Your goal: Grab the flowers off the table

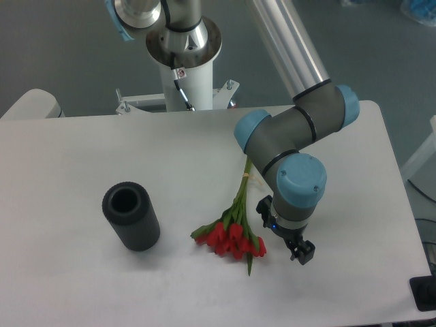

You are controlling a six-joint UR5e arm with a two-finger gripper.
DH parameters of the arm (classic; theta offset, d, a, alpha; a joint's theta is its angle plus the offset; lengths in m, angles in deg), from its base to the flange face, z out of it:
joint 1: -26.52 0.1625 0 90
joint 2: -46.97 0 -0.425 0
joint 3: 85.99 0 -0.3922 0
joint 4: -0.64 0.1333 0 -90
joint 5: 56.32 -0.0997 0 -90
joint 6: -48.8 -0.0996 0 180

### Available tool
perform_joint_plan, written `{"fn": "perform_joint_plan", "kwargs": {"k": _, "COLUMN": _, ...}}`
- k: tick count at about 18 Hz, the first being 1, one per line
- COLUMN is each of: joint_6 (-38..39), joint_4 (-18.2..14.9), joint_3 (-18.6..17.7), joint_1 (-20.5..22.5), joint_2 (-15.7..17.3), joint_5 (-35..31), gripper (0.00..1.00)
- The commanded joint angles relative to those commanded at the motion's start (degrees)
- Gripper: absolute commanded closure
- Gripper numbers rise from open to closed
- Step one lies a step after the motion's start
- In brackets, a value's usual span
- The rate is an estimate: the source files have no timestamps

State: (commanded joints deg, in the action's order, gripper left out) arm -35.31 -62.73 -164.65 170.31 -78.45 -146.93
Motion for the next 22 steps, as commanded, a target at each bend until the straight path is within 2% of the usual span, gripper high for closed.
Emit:
{"fn": "perform_joint_plan", "kwargs": {"k": 10, "joint_6": 0.2, "joint_4": 0.3, "joint_3": -0.6, "joint_1": -0.1, "joint_2": 0.3, "joint_5": 0.0, "gripper": 0.0}}
{"fn": "perform_joint_plan", "kwargs": {"k": 12, "joint_6": 2.8, "joint_4": 1.7, "joint_3": -1.8, "joint_1": -0.3, "joint_2": 0.5, "joint_5": 0.1, "gripper": 0.0}}
{"fn": "perform_joint_plan", "kwargs": {"k": 13, "joint_6": 4.4, "joint_4": 3.1, "joint_3": -2.5, "joint_1": -0.1, "joint_2": 0.9, "joint_5": 0.1, "gripper": 0.0}}
{"fn": "perform_joint_plan", "kwargs": {"k": 17, "joint_6": 4.9, "joint_4": 3.0, "joint_3": -6.7, "joint_1": 3.0, "joint_2": 4.9, "joint_5": 1.3, "gripper": 0.0}}
{"fn": "perform_joint_plan", "kwargs": {"k": 19, "joint_6": 5.0, "joint_4": 2.8, "joint_3": -8.5, "joint_1": 5.0, "joint_2": 6.9, "joint_5": 4.3, "gripper": 0.0}}
{"fn": "perform_joint_plan", "kwargs": {"k": 22, "joint_6": 5.0, "joint_4": 3.1, "joint_3": -14.8, "joint_1": 7.6, "joint_2": 10.1, "joint_5": 5.8, "gripper": 0.0}}
